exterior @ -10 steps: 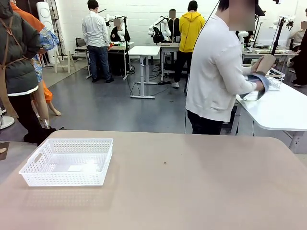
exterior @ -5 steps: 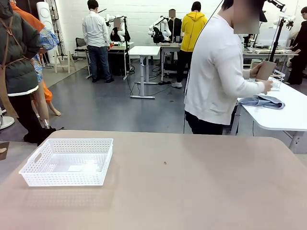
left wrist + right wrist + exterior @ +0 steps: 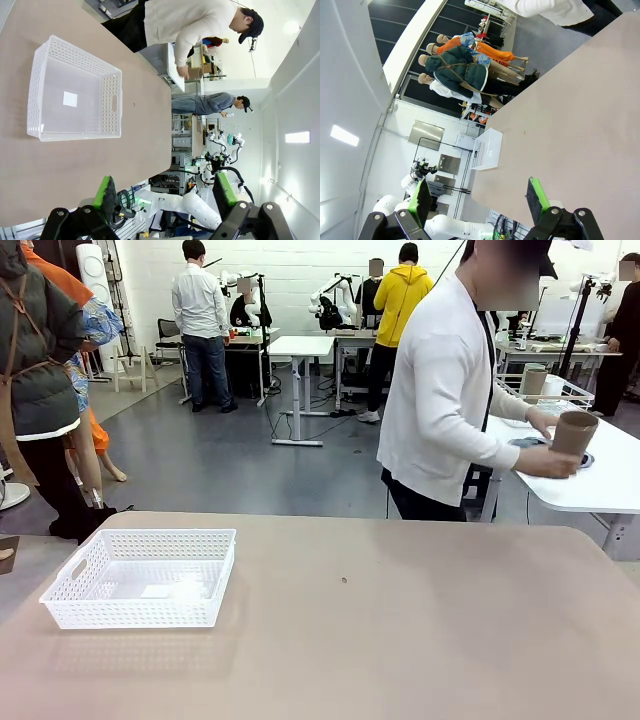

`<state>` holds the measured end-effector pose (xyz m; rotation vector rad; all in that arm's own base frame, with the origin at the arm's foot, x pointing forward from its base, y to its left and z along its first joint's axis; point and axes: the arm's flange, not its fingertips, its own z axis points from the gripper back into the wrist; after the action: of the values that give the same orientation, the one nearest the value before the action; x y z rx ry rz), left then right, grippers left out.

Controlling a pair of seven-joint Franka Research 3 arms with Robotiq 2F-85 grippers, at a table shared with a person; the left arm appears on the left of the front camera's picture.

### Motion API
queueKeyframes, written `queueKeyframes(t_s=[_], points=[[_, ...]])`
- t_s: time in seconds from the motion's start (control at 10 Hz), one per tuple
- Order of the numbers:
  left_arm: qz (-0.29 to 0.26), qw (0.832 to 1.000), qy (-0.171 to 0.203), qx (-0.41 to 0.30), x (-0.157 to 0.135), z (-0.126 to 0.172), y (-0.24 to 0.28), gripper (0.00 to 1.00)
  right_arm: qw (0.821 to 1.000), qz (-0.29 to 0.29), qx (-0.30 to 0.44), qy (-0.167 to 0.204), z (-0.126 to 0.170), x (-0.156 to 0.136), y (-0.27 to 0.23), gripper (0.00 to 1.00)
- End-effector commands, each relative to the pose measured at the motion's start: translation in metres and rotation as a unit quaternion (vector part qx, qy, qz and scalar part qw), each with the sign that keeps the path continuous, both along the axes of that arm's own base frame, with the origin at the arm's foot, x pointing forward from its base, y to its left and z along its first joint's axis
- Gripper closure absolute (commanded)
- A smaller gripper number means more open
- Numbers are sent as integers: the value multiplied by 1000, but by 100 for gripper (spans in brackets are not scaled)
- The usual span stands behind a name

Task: Clean and organize the cups into the basket.
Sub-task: Pick up the Organizing basket and move it to the center of the table, then pick up the Reusable plastic cup from the right side of the table and place it inside the Organizing basket.

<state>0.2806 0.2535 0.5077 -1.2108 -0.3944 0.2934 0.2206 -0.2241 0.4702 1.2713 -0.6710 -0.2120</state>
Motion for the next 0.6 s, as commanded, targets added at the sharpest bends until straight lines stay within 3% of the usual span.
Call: queueKeyframes(t_s=[0.0,0.5], points=[[-3,1000,-1,-3,-1,1,0,0,1000,4,0,3,-1,-2,-1,0],[-3,1000,-1,-3,-1,1,0,0,1000,4,0,3,-1,-2,-1,0]])
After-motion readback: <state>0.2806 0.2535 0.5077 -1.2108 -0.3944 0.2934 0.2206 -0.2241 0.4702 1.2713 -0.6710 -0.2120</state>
